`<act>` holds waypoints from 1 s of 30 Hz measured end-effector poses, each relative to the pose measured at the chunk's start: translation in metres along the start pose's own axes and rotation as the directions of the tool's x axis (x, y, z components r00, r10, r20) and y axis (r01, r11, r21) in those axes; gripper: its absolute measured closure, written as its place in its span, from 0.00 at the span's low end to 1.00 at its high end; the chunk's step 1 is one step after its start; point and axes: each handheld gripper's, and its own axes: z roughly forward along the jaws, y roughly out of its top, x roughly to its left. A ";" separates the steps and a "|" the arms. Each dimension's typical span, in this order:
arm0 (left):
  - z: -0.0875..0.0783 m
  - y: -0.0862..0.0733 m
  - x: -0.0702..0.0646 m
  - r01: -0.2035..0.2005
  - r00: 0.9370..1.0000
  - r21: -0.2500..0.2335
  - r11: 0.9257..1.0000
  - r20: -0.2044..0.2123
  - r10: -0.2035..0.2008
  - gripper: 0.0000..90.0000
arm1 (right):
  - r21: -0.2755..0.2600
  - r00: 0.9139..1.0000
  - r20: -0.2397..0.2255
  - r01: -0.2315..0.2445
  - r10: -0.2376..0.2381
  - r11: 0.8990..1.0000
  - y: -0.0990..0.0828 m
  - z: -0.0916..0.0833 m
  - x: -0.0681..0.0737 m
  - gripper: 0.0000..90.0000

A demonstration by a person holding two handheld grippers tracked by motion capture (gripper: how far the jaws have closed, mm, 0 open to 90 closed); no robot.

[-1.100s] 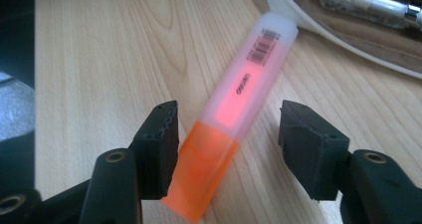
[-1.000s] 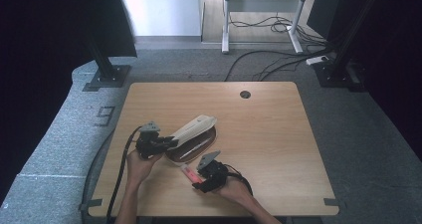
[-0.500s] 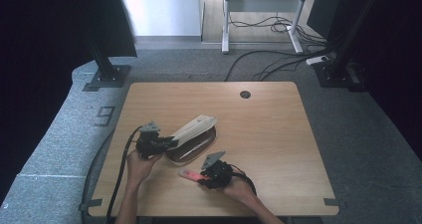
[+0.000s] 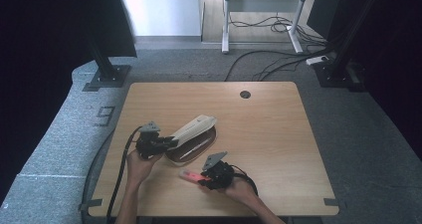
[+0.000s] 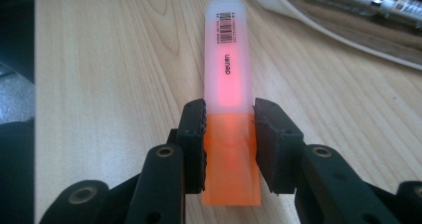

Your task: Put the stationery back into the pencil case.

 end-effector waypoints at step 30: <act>-0.001 0.000 0.000 -0.006 1.000 -0.007 1.000 0.000 0.006 0.84 | -0.027 0.991 0.132 -0.024 0.028 0.999 0.025 -0.024 -0.053 0.73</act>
